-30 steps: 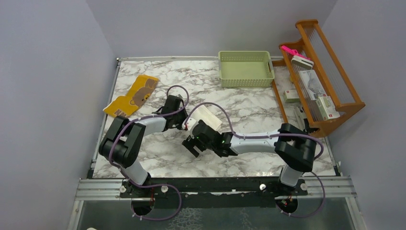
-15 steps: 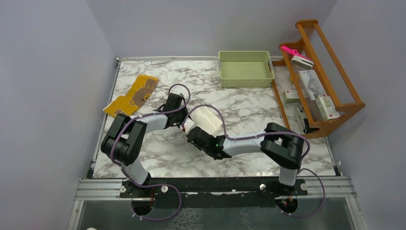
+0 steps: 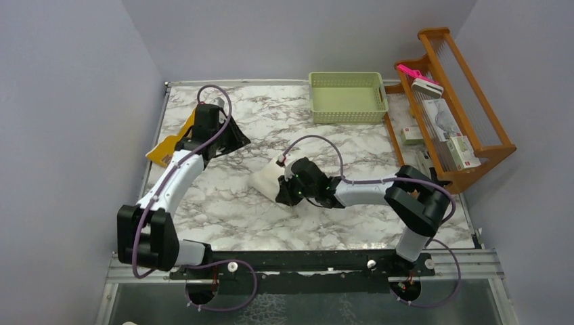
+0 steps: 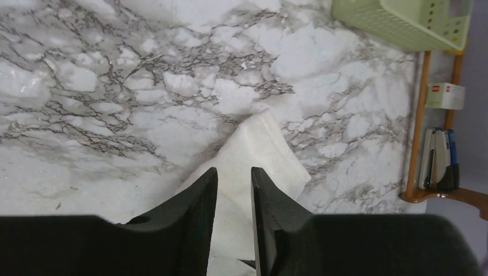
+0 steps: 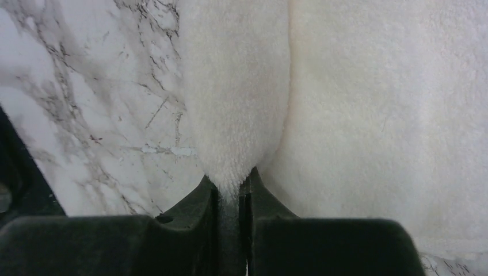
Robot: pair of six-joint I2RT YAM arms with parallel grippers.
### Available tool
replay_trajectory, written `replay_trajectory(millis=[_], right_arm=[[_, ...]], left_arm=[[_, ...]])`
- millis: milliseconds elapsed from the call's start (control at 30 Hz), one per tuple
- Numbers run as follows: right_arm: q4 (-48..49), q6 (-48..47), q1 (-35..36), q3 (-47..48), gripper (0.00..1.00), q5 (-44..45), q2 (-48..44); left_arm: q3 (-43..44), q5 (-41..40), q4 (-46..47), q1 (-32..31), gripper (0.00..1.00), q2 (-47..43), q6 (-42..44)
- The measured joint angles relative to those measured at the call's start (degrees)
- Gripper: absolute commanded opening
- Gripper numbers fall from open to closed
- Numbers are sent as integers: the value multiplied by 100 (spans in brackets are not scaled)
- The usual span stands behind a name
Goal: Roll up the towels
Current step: Roll the towel at the center of the board.
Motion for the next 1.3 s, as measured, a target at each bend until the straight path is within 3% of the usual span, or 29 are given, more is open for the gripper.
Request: replay_trajectory(millis=[200, 467, 700, 1000, 1033, 1167, 1300], right_arm=[[262, 1062, -951, -28, 1, -1991, 101], [2291, 3252, -1928, -671, 1, -4256, 1204], [3167, 4109, -1941, -767, 1, -4809, 1626], [3121, 4164, -1941, -721, 1, -4830, 1665], [3045, 4118, -1941, -686, 7, -4830, 1665], [2319, 3685, -1941, -444, 49, -4697, 1502], [1268, 2929, -1888, -107, 69, -4229, 927]], left_arm=[[-173, 308, -61, -48, 24, -706, 136], [-1364, 704, 125, -459, 19, -758, -70], [-1572, 994, 1233, -859, 12, -170, -442], [-2048, 1049, 1969, -984, 5, 407, -752], [-2120, 1014, 2057, -984, 5, 409, -776], [-2514, 662, 2581, -1045, 1, 411, -920], [-2896, 229, 3421, -1220, 0, 474, -1222]])
